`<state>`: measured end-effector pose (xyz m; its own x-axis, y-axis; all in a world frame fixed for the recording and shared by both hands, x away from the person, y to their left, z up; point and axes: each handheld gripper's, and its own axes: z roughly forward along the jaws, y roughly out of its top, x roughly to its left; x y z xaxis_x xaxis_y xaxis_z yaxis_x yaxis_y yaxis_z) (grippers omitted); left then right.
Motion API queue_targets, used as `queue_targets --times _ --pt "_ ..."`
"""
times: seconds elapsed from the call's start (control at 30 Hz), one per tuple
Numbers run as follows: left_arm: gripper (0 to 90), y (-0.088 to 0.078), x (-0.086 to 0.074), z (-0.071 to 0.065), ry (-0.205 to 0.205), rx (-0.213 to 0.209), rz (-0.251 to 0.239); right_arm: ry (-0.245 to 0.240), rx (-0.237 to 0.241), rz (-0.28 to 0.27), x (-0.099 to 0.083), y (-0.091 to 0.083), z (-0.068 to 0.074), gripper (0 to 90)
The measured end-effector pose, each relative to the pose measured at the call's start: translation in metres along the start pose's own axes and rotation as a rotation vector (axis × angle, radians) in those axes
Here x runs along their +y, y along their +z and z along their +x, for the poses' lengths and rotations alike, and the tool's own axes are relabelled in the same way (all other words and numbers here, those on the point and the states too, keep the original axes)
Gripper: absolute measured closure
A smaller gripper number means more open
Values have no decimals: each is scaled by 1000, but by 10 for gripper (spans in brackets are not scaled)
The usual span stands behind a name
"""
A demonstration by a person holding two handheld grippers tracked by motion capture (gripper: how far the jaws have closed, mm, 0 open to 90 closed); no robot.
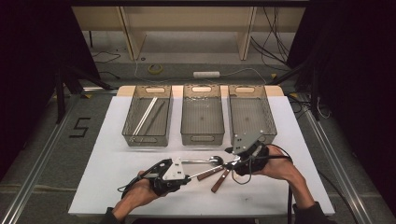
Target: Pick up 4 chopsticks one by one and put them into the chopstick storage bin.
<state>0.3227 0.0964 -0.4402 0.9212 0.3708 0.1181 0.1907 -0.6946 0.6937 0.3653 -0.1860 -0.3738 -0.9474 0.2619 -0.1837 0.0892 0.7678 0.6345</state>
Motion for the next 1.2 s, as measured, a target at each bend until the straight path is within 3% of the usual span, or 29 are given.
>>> queue_targets --times 0.1,0.17,0.2,0.27,0.3,0.53,0.63,0.8,1.2 --pt "860 -3 -4 6 -36 22 -1 94 -83 -45 -2 -2 2 448" --pt "860 -6 -6 9 -63 34 -15 153 -114 -92 -5 -3 5 424" --pt "860 -7 -7 10 -74 38 -17 211 -137 -125 -8 -3 7 417" --pt "860 -9 -8 13 -97 46 -25 248 -156 -151 -14 -3 10 399" --pt "860 -10 -9 14 -106 50 -26 265 -188 -157 -18 -2 10 387" --pt "860 -15 -14 23 -178 73 -46 409 -210 -297 -41 2 17 346" --pt "860 -19 -16 27 -207 81 -58 434 -236 -337 -47 1 20 330" --pt "860 -23 -18 32 -241 100 -71 497 -221 -356 -61 1 22 304" --pt "860 -34 -26 47 -311 149 -104 538 -233 -371 -75 3 37 299"
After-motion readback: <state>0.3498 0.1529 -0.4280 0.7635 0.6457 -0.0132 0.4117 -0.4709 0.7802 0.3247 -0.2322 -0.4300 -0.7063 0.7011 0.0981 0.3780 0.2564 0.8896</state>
